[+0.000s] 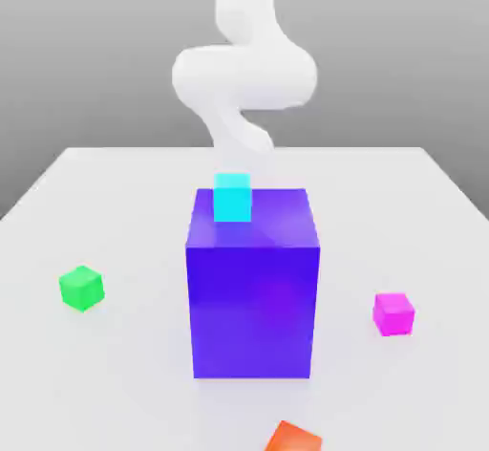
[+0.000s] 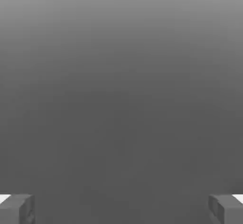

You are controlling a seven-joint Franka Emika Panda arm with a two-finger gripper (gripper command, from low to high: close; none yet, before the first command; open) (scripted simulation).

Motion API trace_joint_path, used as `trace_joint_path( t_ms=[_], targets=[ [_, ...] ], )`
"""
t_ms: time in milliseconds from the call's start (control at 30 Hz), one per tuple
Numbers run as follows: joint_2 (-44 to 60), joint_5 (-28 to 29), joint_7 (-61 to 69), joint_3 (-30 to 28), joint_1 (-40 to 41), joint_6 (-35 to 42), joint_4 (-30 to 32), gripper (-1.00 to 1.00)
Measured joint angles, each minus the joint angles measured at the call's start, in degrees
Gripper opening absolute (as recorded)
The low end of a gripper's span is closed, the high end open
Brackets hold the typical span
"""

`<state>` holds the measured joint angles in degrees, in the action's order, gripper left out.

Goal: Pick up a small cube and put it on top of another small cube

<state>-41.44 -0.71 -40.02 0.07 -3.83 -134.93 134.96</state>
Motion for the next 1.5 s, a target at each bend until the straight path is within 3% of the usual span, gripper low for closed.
trace_joint_path(
  t_ms=[367, 633, 900, 933, 1167, 1400, 1500],
  targets=[
    [23.28, -2.21, 28.97, 1.08, -19.98, -16.21, 15.70, 0.00],
    [39.95, -0.26, 47.20, 6.30, -30.21, -27.92, 26.99, 0.00],
    [56.55, 5.61, 45.81, 1.32, -35.25, -41.12, 25.97, 0.00],
    [57.67, 5.77, 45.67, 0.95, -35.59, -42.03, 25.77, -1.00],
    [57.47, 5.96, 45.53, 0.95, -35.55, -41.77, 25.80, -1.00],
    [44.31, 1.75, 48.67, 3.31, -34.37, -31.11, 28.28, -1.00],
    [43.89, 3.75, 53.81, 3.24, -33.89, -28.90, 25.80, -1.00]
  ],
)
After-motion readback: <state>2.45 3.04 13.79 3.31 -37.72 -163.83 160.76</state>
